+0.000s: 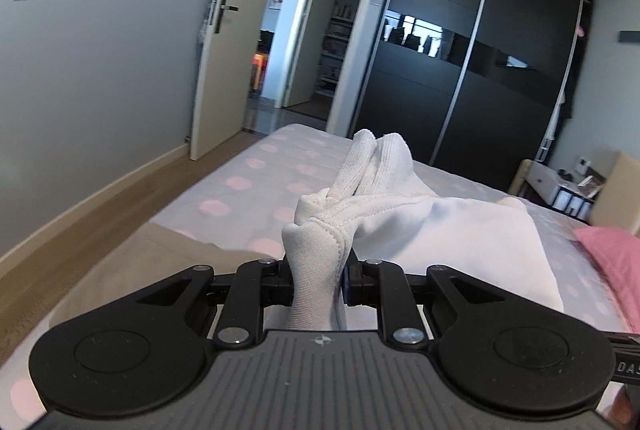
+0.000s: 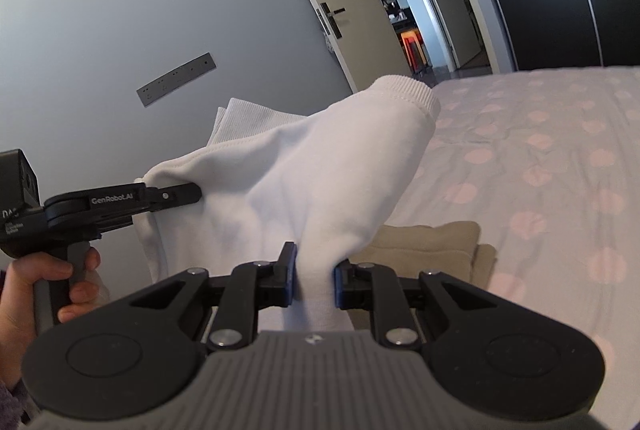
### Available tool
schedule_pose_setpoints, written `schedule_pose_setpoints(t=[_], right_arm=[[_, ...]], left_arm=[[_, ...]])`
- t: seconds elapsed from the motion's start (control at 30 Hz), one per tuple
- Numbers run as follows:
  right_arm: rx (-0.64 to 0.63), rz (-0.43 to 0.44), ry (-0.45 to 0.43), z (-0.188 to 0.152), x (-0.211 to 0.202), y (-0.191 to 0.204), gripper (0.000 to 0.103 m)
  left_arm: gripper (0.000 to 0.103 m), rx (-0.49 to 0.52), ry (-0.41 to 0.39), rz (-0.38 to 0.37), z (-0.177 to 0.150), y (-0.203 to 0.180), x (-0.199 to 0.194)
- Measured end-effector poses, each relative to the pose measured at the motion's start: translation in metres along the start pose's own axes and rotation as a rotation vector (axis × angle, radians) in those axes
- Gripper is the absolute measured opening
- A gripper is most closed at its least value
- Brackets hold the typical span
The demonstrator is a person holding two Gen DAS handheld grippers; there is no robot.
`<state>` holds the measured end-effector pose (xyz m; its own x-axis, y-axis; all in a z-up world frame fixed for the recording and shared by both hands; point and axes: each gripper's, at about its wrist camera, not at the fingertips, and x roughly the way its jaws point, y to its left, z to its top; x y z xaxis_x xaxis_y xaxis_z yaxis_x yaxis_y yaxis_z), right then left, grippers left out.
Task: Fold clothes
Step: 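Lift the sweatshirt with both grippers and carry it onto the beige blanket, then lower the sweatshirt onto the beige blanket and open both grippers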
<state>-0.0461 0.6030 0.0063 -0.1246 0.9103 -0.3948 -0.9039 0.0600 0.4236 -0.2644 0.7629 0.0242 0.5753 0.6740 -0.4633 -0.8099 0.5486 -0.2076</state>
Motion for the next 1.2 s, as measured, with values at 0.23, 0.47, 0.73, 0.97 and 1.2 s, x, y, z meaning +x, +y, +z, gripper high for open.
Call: schedule_pose_setpoints(t=[0.23,0.47,0.73,0.97,1.2], right_arm=[[0.048,-0.017,0.051,0.01,0.072,-0.035,0.02],[0.023,-0.109,0.099,-0.003,0.125,-0.072,0.02],[-0.026,-0.215,0.163,-0.018,0.153,-0.091,0.046],[-0.091,-0.308,0.122,-0.021,0.137,-0.099,0.071],[-0.137,-0.234,0.183,-0.041,0.137,-0.092,0.024]], left_arm=[[0.017,0.049,0.063,0.064,-0.002,0.004,0.076],[0.017,0.086,0.117,0.114,-0.023,0.002,0.135],[0.025,0.105,0.179,0.18,-0.042,0.005,0.168],[0.028,0.092,0.171,0.199,-0.041,0.028,0.146],[0.015,0.192,0.14,0.075,-0.056,0.024,0.094]])
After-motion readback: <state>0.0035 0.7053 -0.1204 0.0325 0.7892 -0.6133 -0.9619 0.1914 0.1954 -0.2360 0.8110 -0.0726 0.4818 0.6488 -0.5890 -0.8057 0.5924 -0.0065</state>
